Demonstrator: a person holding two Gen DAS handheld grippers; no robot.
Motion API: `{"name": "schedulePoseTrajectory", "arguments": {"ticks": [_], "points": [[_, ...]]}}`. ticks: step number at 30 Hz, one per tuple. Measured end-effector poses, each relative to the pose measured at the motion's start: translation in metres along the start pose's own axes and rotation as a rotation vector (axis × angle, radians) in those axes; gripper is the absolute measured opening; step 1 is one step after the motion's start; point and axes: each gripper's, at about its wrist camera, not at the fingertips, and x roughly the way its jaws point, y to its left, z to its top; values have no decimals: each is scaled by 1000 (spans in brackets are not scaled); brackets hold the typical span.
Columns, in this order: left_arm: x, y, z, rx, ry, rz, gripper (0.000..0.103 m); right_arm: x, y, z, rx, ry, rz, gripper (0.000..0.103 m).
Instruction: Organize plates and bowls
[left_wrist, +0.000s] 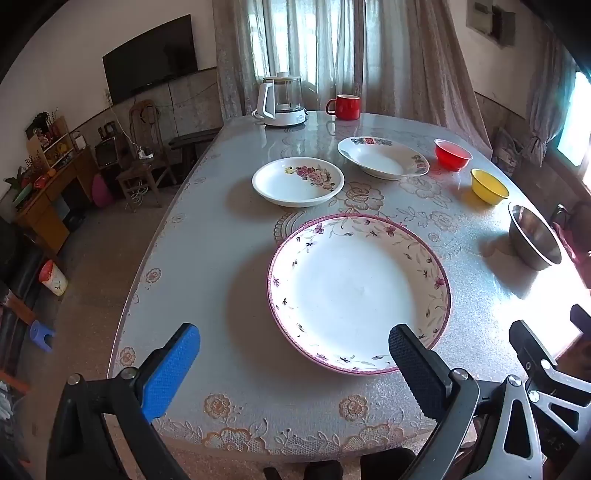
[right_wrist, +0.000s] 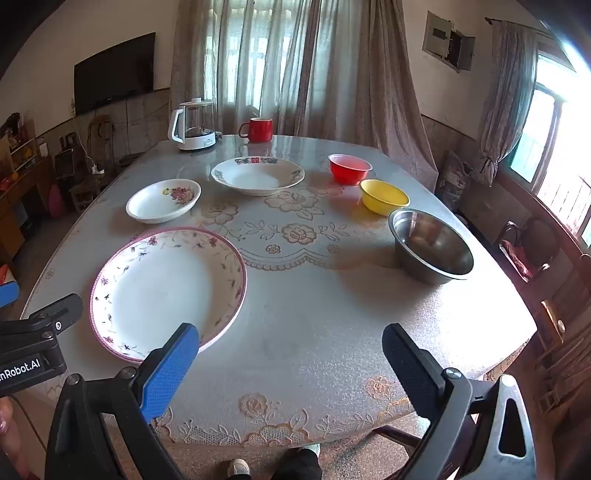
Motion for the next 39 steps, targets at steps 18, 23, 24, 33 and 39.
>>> {"name": "schedulePoseTrajectory", "arguments": {"ticks": [18, 23, 24, 33, 39], "points": [[0, -1, 0, 18, -7, -28, 103, 2, 2, 3, -7, 3, -12, 101], [0, -1, 0, 21, -11, -29, 103, 2, 1, 2, -5, 3, -13, 101], [0, -1, 0, 22, -10, -29, 103, 1, 1, 2, -5, 3, -14, 101], [1, -1, -1, 23, -10, -30, 103, 3, 0, 1, 1, 9, -15, 101], [1, -2, -1, 23, -10, -31, 103, 4, 0, 0, 3, 13, -16, 101]]}}
